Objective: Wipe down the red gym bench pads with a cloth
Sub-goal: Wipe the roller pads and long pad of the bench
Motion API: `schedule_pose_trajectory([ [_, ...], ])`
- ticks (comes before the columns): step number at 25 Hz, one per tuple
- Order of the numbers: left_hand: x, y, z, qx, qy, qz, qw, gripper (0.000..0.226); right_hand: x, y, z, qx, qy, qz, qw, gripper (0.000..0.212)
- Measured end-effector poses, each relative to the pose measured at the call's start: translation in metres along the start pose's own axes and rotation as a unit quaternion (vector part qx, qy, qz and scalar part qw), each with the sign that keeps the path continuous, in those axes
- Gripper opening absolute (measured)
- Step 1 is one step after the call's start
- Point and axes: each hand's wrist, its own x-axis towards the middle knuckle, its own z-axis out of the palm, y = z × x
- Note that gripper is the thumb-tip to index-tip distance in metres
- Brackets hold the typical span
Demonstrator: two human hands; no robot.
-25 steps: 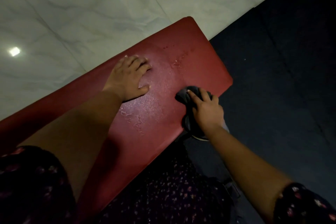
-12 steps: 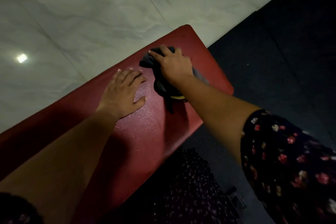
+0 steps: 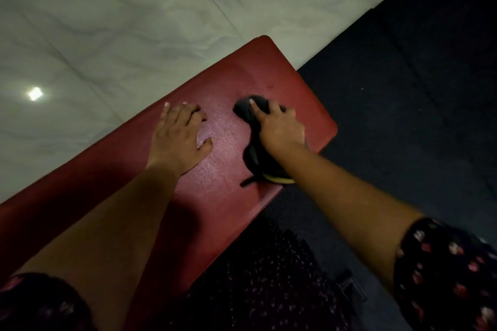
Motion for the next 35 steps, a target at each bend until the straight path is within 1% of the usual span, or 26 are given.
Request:
schedule_pose_trajectory([
  [2, 0.007, 0.01, -0.007, -0.004, -0.015, 0.012, 1.0, 0.06, -0.035, 0.024, 0.025, 0.003, -0.019, 0.017, 1.0, 0.068],
  [4, 0.014, 0.021, -0.013, -0.027, -0.056, 0.021, 0.998, 0.066, -0.072, 0.046, 0.05, 0.005, -0.031, 0.042, 0.999, 0.068],
  [5, 0.019, 0.026, -0.015, -0.025, -0.083, 0.029, 0.996, 0.075, -0.089, 0.055, 0.06, 0.001, -0.041, 0.056, 0.998, 0.068],
  [6, 0.024, 0.03, -0.016, 0.003, -0.112, 0.043, 0.993, 0.089, -0.104, 0.062, 0.068, 0.001, -0.052, 0.073, 0.996, 0.068],
  [8, 0.036, 0.033, -0.014, 0.093, -0.156, 0.088, 0.979, 0.114, -0.119, 0.074, 0.075, 0.016, -0.06, 0.111, 0.992, 0.069],
  [9, 0.041, 0.033, -0.013, 0.117, -0.173, 0.104, 0.972, 0.12, -0.118, 0.077, 0.073, 0.027, -0.05, 0.122, 0.991, 0.069],
  [10, 0.046, 0.033, -0.012, 0.118, -0.193, 0.109, 0.968, 0.123, -0.112, 0.079, 0.067, 0.034, -0.032, 0.124, 0.991, 0.067],
  [12, 0.054, 0.031, -0.012, 0.092, -0.217, 0.103, 0.966, 0.126, -0.086, 0.075, 0.05, 0.034, 0.01, 0.101, 0.994, 0.063],
  [15, 0.052, 0.034, -0.01, 0.092, -0.206, 0.094, 0.97, 0.127, -0.025, 0.044, 0.012, 0.017, 0.04, 0.003, 0.999, 0.057],
  [17, 0.05, 0.037, -0.008, 0.101, -0.208, 0.085, 0.969, 0.127, 0.018, 0.016, -0.015, 0.005, 0.066, -0.042, 0.997, 0.051],
  [20, 0.045, 0.037, -0.006, 0.107, -0.202, 0.078, 0.97, 0.125, 0.075, -0.009, -0.049, -0.024, 0.08, -0.053, 0.995, 0.05],
  [22, 0.042, 0.035, -0.004, 0.106, -0.194, 0.085, 0.972, 0.124, 0.101, -0.006, -0.062, -0.066, 0.063, -0.042, 0.995, 0.055],
  [24, 0.041, 0.032, -0.002, 0.097, -0.192, 0.089, 0.973, 0.123, 0.109, 0.007, -0.065, -0.082, 0.047, -0.023, 0.995, 0.063],
  [27, 0.039, 0.026, -0.002, 0.074, -0.176, 0.093, 0.977, 0.114, 0.088, 0.036, -0.042, -0.075, 0.052, -0.015, 0.996, 0.067],
  [29, 0.041, 0.022, -0.005, 0.057, -0.14, 0.098, 0.984, 0.101, 0.055, 0.059, -0.016, -0.069, 0.053, -0.02, 0.996, 0.065],
  [31, 0.045, 0.018, -0.005, 0.056, -0.1, 0.103, 0.988, 0.093, 0.013, 0.081, 0.012, -0.066, 0.042, -0.02, 0.997, 0.065],
  [33, 0.06, 0.019, -0.005, 0.064, -0.076, 0.099, 0.99, 0.096, -0.03, 0.099, 0.04, -0.071, 0.017, -0.01, 0.997, 0.068],
  [35, 0.075, 0.026, -0.008, 0.056, -0.097, 0.074, 0.991, 0.105, -0.069, 0.118, 0.065, -0.072, -0.015, 0.006, 0.997, 0.069],
])
